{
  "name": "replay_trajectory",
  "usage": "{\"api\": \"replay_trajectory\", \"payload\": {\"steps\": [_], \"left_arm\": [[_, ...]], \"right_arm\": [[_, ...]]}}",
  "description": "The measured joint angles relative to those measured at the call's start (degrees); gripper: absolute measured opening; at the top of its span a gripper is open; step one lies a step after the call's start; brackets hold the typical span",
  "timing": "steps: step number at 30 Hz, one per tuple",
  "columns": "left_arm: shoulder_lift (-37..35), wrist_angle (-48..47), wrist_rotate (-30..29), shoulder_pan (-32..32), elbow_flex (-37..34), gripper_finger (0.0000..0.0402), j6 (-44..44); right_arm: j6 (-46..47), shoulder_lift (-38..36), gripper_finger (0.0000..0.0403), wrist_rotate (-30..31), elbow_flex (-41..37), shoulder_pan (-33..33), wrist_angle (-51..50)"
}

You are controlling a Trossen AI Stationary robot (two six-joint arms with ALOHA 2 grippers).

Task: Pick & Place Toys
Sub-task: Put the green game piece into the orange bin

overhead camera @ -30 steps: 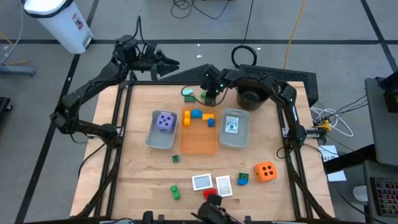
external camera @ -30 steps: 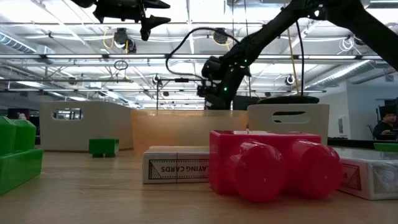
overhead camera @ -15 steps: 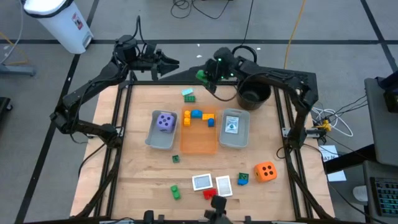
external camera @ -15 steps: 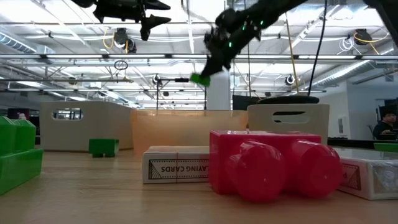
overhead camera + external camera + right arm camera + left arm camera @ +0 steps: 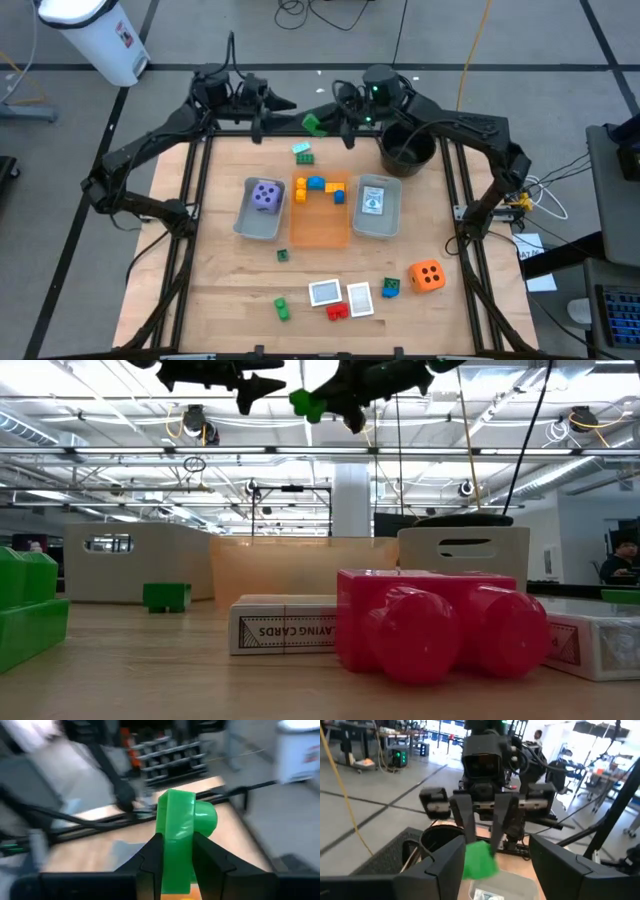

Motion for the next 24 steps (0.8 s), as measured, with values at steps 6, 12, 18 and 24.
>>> {"api": "replay_trajectory", "payload": {"steps": [6,12,18,24], "left_arm": [[0.0,2.82,-0.14,-1.87,0.0,0.0243,0.94],[-0.96,9.96,5.37,-2.03,0.04,0.0254,-9.09],[-1.97,21.28,8.44,-2.55,0.05,0.0255,-17.1],[-1.81,28.26,1.02,-5.23,0.07,0.0255,-20.23]], "right_arm": [[6.74,0.06,0.0075,-9.43,-0.02,0.0,4.28],[14.52,0.09,0.0072,-16.88,-0.02,-0.03,14.12],[23.12,0.06,0.0076,-21.97,-0.02,-0.04,27.21],[33.32,0.09,0.0072,-23.57,-0.02,-0.04,39.59]]}}
